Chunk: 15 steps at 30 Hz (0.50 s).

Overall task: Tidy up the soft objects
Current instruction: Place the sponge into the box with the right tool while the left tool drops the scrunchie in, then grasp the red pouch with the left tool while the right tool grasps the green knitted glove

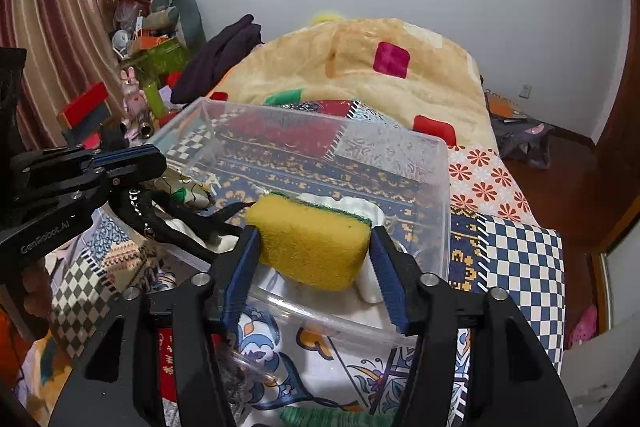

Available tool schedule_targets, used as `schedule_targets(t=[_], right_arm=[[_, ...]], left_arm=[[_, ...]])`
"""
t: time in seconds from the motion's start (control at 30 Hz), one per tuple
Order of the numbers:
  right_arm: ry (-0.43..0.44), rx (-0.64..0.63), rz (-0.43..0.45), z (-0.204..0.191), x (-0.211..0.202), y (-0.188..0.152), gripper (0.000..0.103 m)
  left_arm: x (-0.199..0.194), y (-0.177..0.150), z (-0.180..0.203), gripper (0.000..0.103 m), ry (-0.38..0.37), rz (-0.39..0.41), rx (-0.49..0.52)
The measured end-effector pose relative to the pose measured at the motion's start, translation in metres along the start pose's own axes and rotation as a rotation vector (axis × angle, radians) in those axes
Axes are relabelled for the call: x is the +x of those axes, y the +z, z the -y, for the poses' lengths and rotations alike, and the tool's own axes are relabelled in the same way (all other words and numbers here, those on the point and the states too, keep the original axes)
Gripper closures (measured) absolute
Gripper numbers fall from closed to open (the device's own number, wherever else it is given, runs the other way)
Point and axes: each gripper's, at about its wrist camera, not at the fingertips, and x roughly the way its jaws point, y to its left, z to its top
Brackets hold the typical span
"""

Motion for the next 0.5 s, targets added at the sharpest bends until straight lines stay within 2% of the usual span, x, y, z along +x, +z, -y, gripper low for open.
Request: schedule_targets(t=[0.03, 0.13, 0.2, 0.3, 0.4, 0.5], right_arm=[[0.001, 0.002, -0.003, 0.000, -0.001, 0.000, 0.043], [0.005, 0.013, 0.006, 0.001, -0.007, 0.001, 0.030], [-0.004, 0.017, 0.026, 0.002, -0.016, 0.002, 0.027], [-0.013, 0.020, 0.051, 0.004, -0.028, 0.004, 0.025], [-0.021, 0.035, 0.081, 0.007, -0.044, 0.004, 0.016], [-0.025, 0.048, 0.103, 0.010, -0.060, 0.002, 0.013]], left_arm=[[-0.001, 0.000, 0.000, 0.093, -0.003, 0.001, -0.003], [-0.008, 0.003, 0.000, 0.079, -0.015, 0.009, -0.014], [-0.017, 0.005, 0.001, 0.064, -0.007, 0.031, -0.017], [-0.035, 0.007, 0.003, 0.050, 0.008, 0.070, -0.017], [-0.052, 0.006, 0.006, 0.039, 0.010, 0.097, -0.018], [-0.068, 0.002, 0.010, 0.030, 0.013, 0.112, -0.014]])
